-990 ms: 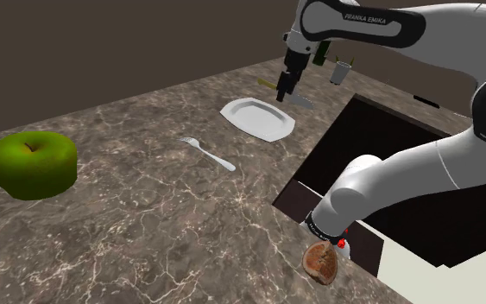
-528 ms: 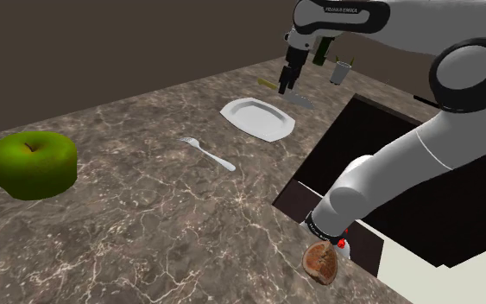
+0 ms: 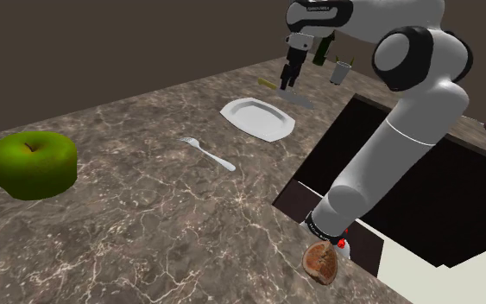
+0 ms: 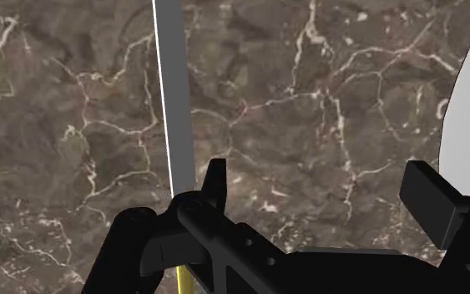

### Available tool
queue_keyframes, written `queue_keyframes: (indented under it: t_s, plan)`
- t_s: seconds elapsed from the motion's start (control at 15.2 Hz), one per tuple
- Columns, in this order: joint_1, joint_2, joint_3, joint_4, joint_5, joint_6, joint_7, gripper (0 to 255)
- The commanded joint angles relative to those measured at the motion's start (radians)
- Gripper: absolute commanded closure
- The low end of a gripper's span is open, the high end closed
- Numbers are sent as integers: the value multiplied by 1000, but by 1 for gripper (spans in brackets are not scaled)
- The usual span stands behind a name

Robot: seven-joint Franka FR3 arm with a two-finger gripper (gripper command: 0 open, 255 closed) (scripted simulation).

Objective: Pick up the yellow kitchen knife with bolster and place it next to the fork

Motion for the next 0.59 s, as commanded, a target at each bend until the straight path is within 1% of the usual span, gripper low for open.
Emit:
queue_keyframes:
  t_s: [0.0, 0.26, 0.33, 0.53]
  plan:
    - [-28, 99, -30, 93, 47, -20, -66, 0]
    - [-109, 296, -55, 294, 146, -83, -167, 0]
    - [-111, 297, -53, 296, 146, -83, -168, 0]
    - [-105, 288, -52, 244, 143, -40, -166, 0]
